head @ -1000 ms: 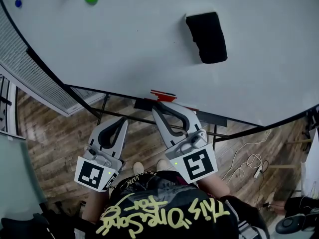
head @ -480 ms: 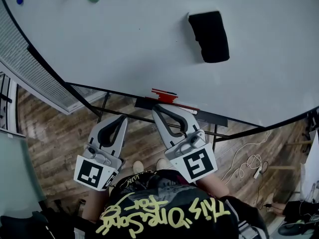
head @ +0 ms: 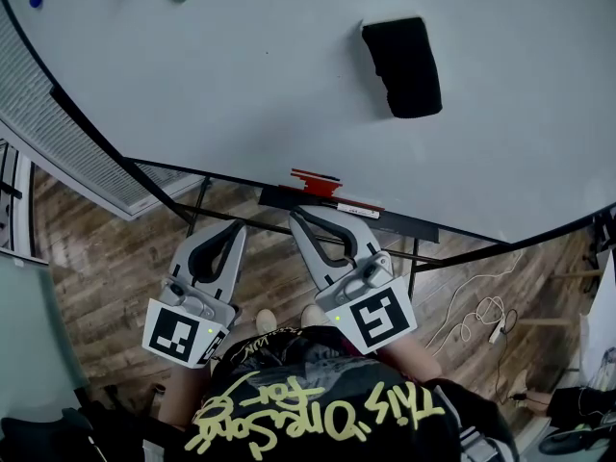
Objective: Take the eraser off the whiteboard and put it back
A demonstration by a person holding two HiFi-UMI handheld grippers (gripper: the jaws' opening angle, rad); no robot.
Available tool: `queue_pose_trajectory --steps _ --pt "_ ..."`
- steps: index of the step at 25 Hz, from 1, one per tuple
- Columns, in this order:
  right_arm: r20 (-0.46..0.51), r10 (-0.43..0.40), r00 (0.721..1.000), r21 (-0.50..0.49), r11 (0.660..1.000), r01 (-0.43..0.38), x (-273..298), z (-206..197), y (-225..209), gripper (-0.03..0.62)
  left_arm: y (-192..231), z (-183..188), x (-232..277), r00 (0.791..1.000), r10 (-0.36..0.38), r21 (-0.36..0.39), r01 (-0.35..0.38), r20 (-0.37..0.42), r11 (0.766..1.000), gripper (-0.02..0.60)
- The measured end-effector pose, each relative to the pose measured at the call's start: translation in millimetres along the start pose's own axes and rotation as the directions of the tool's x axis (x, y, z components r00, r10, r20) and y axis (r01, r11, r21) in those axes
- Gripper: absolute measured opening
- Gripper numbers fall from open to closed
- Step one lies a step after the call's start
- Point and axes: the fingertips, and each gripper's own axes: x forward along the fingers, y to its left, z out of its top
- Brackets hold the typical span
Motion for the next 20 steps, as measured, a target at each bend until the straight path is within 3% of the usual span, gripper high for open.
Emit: queue_pose_trajectory --steps 4,20 --pt "-0.010 0.001 1.000 0.001 1.000 -0.001 -0.2 -4.0 0.6 0.014 -1.8 -0.7 1.5 1.000 0.003 -0.024 -0.003 -0.003 1.000 0.008" --pt "-0.020 -0.019 1.000 -0.007 1.000 0.019 3.7 -7.5 -0.1 0.009 2.2 -0.8 1.1 1.000 -0.001 -0.006 0.001 0.003 1.000 0.007"
